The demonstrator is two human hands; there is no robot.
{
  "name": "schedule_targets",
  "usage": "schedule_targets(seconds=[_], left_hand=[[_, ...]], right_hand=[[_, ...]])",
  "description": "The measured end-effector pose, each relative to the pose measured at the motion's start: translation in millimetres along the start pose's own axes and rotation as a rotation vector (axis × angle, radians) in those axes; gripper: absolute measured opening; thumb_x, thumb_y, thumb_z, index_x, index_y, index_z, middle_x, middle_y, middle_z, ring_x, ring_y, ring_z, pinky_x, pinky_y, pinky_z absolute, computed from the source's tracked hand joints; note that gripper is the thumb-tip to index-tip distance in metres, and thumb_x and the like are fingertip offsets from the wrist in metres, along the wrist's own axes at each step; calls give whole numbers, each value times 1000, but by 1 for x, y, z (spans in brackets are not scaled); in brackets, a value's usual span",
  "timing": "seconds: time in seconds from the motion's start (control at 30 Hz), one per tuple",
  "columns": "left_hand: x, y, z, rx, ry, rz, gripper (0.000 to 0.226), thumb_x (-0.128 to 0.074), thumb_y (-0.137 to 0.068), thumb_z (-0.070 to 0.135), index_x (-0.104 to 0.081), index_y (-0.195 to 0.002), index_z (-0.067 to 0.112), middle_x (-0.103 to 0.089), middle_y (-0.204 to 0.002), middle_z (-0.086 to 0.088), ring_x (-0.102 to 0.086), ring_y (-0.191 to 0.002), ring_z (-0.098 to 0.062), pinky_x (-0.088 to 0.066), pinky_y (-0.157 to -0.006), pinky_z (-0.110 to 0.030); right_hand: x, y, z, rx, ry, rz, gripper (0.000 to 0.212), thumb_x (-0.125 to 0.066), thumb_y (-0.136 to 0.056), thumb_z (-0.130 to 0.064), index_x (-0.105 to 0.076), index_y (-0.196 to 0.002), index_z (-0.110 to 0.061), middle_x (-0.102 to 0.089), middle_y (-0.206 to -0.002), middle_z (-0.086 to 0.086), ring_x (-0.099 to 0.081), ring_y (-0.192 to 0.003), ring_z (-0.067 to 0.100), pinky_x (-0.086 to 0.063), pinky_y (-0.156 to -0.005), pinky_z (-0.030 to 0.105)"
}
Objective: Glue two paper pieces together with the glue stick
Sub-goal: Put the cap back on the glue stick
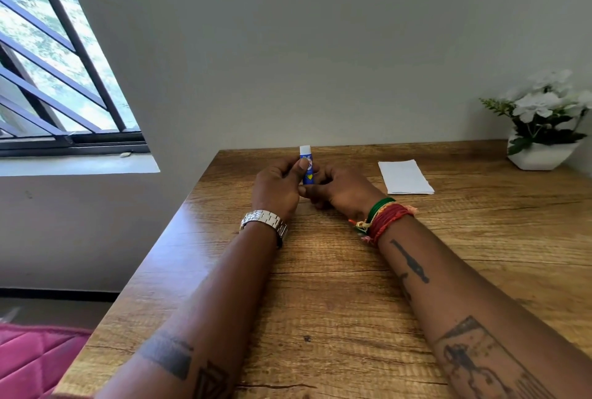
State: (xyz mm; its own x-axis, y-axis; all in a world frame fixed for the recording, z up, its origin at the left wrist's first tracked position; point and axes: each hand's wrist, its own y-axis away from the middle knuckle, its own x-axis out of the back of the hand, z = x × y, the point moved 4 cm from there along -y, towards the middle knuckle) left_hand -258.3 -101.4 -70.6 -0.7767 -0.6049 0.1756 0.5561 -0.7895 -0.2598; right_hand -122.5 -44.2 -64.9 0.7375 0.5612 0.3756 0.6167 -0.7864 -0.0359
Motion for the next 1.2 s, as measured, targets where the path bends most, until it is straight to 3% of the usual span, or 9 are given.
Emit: schedule_targets(seconds=[0.17, 0.3, 0.47, 0.53, 0.67, 0.87, 0.97, 1.1, 1.2], left_hand=[[1, -1, 0, 17, 40, 5, 25, -67, -94, 35, -76, -114, 24, -78, -97, 10, -71, -86, 1, -54, -71, -22], [0, 0, 0, -5, -10, 17, 22, -66, -94, 36, -76, -113, 28, -76, -90, 17, -67, -75, 9, -47, -62, -15], [2, -1, 3, -21, 69, -8, 13, -65, -97, 31, -77, -102, 30, -78, -88, 17, -72, -81, 3, -55, -68, -18], [8, -3, 6, -50, 71, 39, 14, -64, -98, 29, -76, -93, 31, -78, -85, 14, -73, -79, 0, -54, -67, -17], [28, -9, 1, -33, -58, 210, 19, -61, -98, 34, -79, -95, 28, -74, -78, 18, -69, -75, 0, -50, -66, -19], [30, -12, -6, 71, -184, 267, 26, -60, -97, 37, -71, -74, 34, -65, -65, 21, -57, -56, 10, -33, -51, -17], [27, -14, -7, 68, -192, 229, 25, -59, -97, 35, -78, -86, 24, -66, -68, 20, -58, -62, 4, -36, -56, -21], [22, -11, -4, 34, -272, 136, 24, -57, -98, 34, -76, -86, 26, -66, -71, 13, -56, -65, -6, -34, -55, -23], [16, -10, 0, -4, -313, 61, 22, -57, -99, 33, -76, -88, 27, -63, -66, 16, -54, -60, -1, -32, -52, -22]], right_hand=[[-2, -1, -3, 18, 35, -28, 26, -74, -91, -34, -72, -109, -16, -76, -92, 4, -70, -76, 11, -58, -71, 25], [1, -2, 0, -4, 62, -53, 24, -68, -96, -28, -74, -111, -11, -77, -99, 10, -73, -90, 23, -58, -90, 41], [-3, -2, 1, 9, 30, 12, 29, -80, -85, -33, -73, -103, -10, -76, -90, 8, -73, -83, 23, -60, -77, 38], [-3, -2, 2, 12, -8, 2, 33, -83, -82, -29, -71, -110, -16, -75, -92, 3, -71, -77, 14, -59, -71, 31], [0, -12, 4, -6, 4, 170, 31, -77, -88, -15, -69, -118, -15, -71, -90, 5, -69, -75, 17, -62, -82, 43], [-18, -42, -5, 4, 410, 205, 62, -79, -86, -33, -59, -141, -13, -65, -135, 10, -60, -123, 26, -46, -103, 34], [-28, -56, -10, 44, 536, 239, 60, -74, -89, -34, -58, -143, -13, -59, -145, 10, -54, -133, 28, -41, -108, 35], [-28, -60, -9, 42, 484, 352, 26, -66, -90, -24, -76, -114, -18, -75, -114, 6, -68, -102, 24, -52, -85, 32], [-11, -55, -2, 7, 288, 433, 18, -69, -89, -26, -73, -103, -15, -73, -98, 3, -65, -87, 20, -48, -75, 29]])
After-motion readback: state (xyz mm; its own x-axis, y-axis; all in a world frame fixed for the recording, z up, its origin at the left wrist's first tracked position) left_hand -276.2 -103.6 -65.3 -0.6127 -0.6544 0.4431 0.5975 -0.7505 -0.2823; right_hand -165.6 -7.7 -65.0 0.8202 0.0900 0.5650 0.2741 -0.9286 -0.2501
